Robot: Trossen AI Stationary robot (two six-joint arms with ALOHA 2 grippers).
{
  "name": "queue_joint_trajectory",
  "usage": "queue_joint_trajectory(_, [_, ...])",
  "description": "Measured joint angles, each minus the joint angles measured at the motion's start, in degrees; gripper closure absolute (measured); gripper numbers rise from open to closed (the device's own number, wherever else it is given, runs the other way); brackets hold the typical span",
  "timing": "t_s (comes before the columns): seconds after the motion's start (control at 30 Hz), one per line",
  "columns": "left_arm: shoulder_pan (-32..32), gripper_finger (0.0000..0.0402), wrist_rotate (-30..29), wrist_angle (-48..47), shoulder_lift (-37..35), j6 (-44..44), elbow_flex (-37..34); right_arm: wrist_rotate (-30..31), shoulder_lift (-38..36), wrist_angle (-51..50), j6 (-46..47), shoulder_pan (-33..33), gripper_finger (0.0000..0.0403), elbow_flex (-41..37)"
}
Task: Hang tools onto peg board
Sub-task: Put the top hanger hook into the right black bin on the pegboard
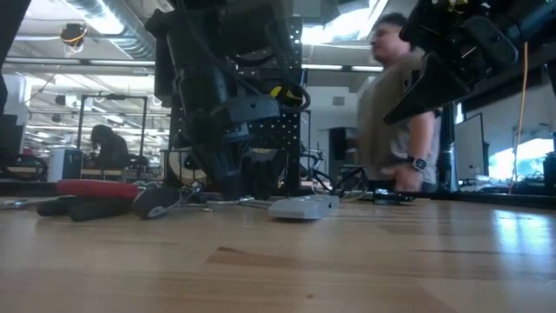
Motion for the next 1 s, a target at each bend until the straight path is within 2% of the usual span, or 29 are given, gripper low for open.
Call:
queue_joint_trajectory(0.2, [-0.5,0.0401,0.1,0.0,-2.0,0.4,0.1,0.0,0.0,0.0,0.0,0.0,0.0302,0.0])
queue_joint_trajectory(0.37, [-0.8,0.0401,-0.8,0.0,-6.6,1.7,0.1,0.0,0.0,0.0,0.0,0.0,0.0302,0.0])
queue_joint_trajectory(0.7, [1.5,0.0401,-10.3,1.6,-19.3,8.9,0.1,0.0,0.0,0.1,0.0,0.0,0.0302,0.0])
queue_joint_trajectory(0.83, [3.9,0.0400,-14.9,7.2,-24.2,15.8,0.2,0.1,0.0,0.1,0.0,0.0,0.0302,0.0])
queue_joint_trajectory(1.0, [7.8,0.0400,-20.9,19.1,-28.3,27.8,0.2,0.1,0.0,0.1,0.0,0.0,0.0302,0.0])
